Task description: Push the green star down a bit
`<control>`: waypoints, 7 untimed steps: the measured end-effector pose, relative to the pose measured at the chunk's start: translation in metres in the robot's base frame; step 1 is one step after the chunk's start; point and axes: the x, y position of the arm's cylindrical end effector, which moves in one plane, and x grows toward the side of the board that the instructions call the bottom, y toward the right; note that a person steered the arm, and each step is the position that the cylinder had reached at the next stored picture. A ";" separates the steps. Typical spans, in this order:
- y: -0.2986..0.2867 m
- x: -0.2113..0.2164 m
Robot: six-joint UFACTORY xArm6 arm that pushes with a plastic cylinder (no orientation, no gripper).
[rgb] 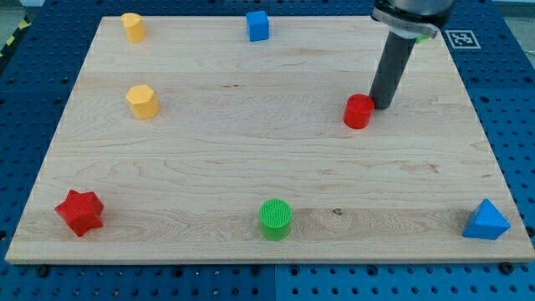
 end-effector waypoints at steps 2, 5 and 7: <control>-0.007 -0.091; -0.011 -0.184; 0.027 -0.196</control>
